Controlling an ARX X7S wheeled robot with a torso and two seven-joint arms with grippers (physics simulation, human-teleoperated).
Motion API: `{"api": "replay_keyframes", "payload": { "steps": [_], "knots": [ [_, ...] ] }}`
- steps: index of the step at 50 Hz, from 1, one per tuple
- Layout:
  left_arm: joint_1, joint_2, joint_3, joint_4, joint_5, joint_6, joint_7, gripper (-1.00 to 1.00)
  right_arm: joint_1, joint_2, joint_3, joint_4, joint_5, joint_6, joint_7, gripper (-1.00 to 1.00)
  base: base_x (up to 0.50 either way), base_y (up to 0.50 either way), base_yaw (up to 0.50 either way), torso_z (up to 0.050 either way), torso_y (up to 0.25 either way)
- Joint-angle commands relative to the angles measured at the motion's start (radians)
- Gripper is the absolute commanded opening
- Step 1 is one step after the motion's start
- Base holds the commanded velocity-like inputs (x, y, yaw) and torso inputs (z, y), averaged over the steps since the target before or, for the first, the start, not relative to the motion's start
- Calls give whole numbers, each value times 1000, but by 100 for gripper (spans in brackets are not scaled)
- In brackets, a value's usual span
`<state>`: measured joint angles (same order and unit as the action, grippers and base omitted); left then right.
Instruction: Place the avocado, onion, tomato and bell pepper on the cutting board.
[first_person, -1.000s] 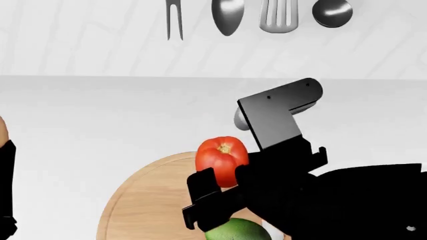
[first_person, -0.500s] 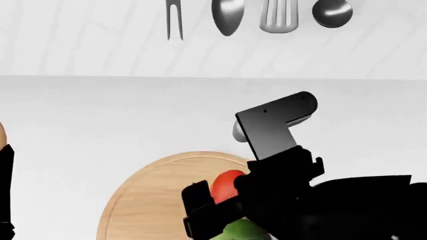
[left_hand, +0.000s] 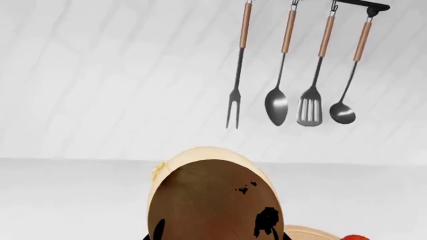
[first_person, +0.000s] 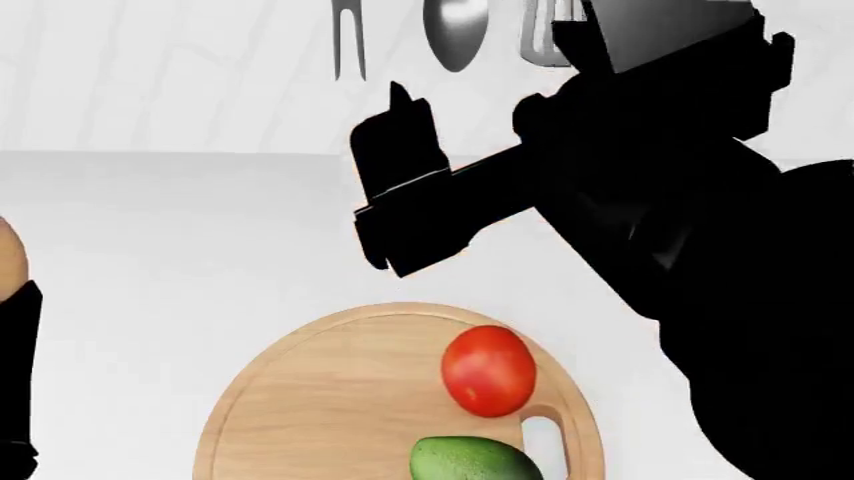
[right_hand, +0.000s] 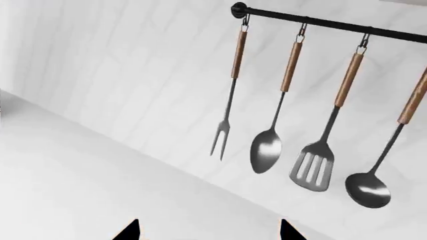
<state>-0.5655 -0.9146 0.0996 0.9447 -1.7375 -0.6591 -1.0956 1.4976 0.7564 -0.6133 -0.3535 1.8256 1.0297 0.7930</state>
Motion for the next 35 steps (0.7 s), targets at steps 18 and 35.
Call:
{"api": "replay_keyframes", "payload": {
  "steps": [18,35],
  "knots": [
    [-571,201,423,-398,14,-451,419,-100,-27,130,125,-231,105,-146,259,100,0,0,0,0,0],
    [-606,314,575,-547,258,-517,651,-100,-94,164,135,-276,124,-184,294,100,0,0,0,0,0]
  ]
}}
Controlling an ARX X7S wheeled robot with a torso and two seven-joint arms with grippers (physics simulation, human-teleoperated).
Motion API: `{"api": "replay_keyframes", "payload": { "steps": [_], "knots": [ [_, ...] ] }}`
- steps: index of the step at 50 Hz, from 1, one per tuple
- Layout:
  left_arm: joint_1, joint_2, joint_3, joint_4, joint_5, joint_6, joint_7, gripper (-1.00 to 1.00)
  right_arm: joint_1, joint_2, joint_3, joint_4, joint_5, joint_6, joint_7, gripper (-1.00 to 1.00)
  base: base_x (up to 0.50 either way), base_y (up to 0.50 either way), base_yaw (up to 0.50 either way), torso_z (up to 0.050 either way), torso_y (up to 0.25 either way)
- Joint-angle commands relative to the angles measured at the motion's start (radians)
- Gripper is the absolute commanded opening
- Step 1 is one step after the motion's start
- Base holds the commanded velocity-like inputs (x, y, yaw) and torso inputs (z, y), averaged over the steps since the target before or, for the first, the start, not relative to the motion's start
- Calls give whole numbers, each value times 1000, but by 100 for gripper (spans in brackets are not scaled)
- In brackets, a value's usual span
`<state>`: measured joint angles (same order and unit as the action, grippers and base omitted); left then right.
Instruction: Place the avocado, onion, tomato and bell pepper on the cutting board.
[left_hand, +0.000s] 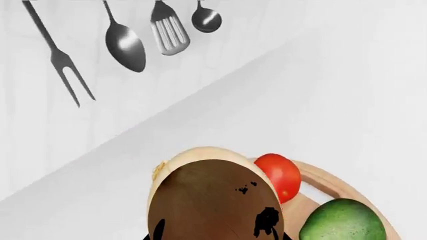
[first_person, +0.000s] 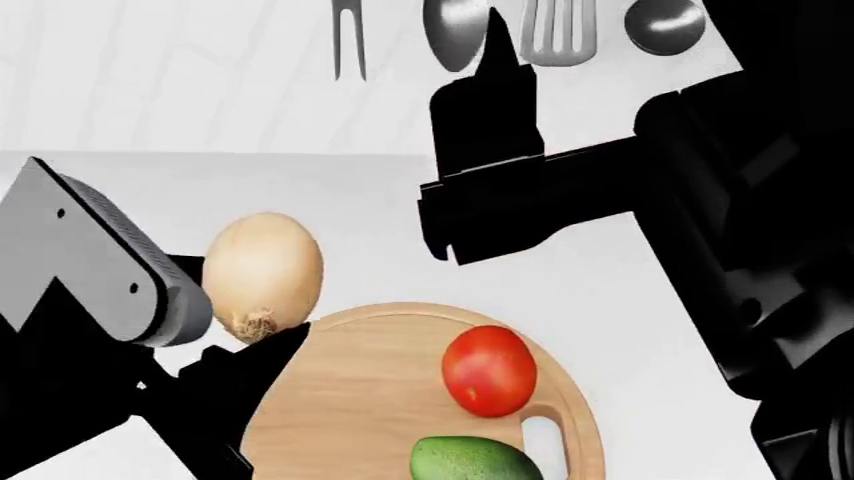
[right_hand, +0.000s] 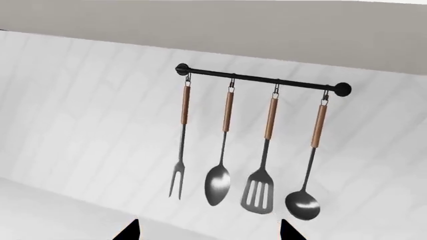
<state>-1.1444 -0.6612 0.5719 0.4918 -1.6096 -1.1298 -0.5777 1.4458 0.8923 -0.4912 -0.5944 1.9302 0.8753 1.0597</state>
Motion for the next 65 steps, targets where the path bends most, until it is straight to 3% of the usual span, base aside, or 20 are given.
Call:
{"api": "replay_keyframes", "payload": {
  "steps": [1,27,46,47,61,65],
  "knots": [
    [-20,61,111,-95,137,-47,138,-100,-44,33,15,-40,26,-31,30,100,0,0,0,0,0],
    [131,21,194,-90,212,-22,163,-100,-76,84,28,-93,106,-69,75,100,0,0,0,0,0],
    [149,23,205,-89,193,-21,143,-100,-86,84,20,-107,119,-81,92,100,0,0,0,0,0],
    [148,23,206,-89,195,-21,145,100,-86,84,20,-107,119,-82,93,100,0,0,0,0,0],
    [140,14,204,-76,194,-14,150,100,-92,87,20,-107,112,-82,84,100,0,0,0,0,0],
    [82,3,145,-26,63,-19,93,100,-92,86,20,-104,104,-80,78,100,0,0,0,0,0]
  ]
}}
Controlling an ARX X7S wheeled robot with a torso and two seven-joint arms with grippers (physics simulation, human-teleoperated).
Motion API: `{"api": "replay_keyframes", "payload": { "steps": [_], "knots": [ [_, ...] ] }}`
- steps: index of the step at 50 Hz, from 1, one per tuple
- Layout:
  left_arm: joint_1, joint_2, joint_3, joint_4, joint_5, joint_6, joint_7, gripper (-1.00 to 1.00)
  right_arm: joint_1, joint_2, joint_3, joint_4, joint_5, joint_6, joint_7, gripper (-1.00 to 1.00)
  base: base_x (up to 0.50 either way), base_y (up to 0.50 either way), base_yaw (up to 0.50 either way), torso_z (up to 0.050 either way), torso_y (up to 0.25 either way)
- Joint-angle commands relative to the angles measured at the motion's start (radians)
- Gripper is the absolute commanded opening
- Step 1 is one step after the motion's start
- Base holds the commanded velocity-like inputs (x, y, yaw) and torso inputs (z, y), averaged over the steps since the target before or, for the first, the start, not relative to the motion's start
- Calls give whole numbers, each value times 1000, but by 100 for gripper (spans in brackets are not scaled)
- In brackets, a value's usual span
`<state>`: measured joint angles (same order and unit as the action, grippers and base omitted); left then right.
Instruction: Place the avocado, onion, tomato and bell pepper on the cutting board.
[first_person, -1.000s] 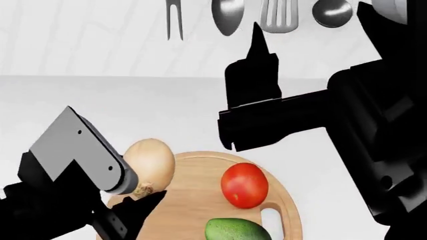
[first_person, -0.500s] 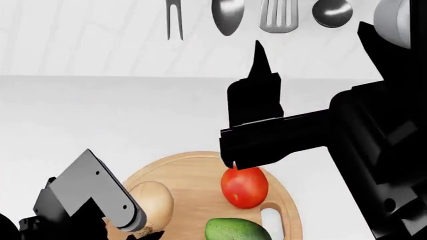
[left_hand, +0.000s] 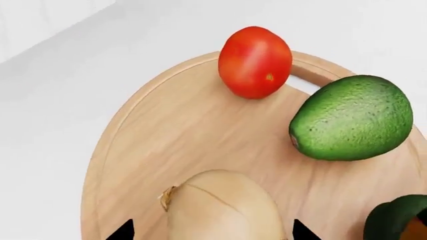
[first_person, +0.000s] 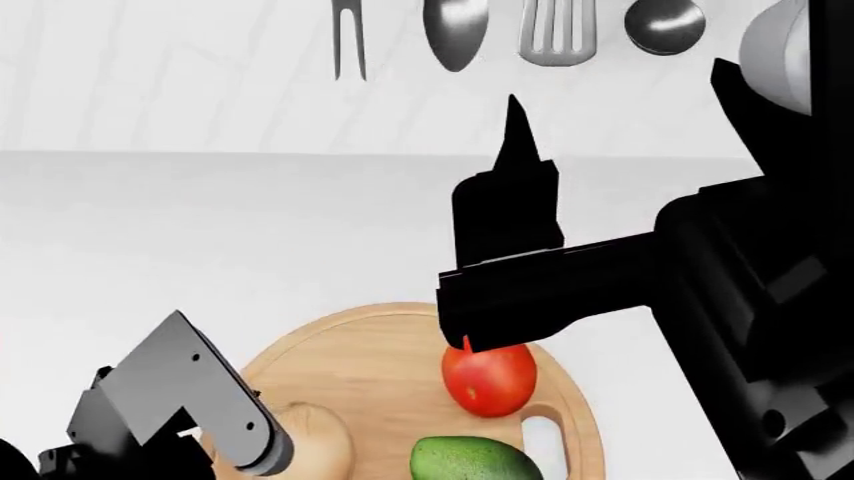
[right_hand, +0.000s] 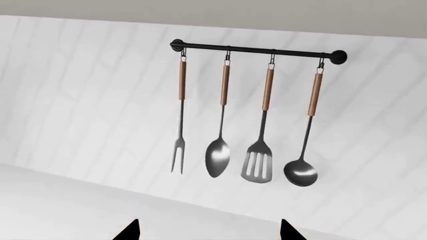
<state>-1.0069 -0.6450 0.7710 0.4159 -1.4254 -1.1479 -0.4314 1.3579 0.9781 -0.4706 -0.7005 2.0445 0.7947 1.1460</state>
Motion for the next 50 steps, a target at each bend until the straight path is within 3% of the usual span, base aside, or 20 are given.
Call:
{"api": "replay_keyframes", "payload": {
  "steps": [1,4,9,17,20,31,35,41,50],
  "knots": [
    [-94,-21,-81,76,-204,0,-85,100,-7,-1,-1,4,-14,2,-11,100,0,0,0,0,0],
    [-206,-37,-124,134,-413,20,-194,100,2,-9,-5,10,-16,4,-10,100,0,0,0,3,3],
    [-387,-44,-152,188,-617,59,-305,100,16,-26,-13,18,-20,7,-8,100,0,0,0,0,0],
    [-528,-82,-201,206,-720,94,-360,100,40,-48,-20,48,-53,27,-40,100,0,0,0,0,0],
    [-516,-108,-229,218,-717,119,-370,100,35,-50,-20,55,-71,31,-56,100,0,0,0,0,0],
    [-105,-273,-526,417,-588,437,-468,100,-86,-4,36,4,-170,-31,-96,100,0,0,0,0,0],
    [108,-301,-623,482,-426,487,-478,100,-126,49,75,-70,-202,-63,-39,100,0,0,0,0,0],
    [314,-306,-710,521,-354,550,-478,100,-228,136,137,-147,-227,-127,0,100,0,0,0,0,0],
    [551,-319,-846,528,-271,611,-455,100,-617,341,329,-240,-300,-353,8,100,0,0,0,0,0]
  ]
}}
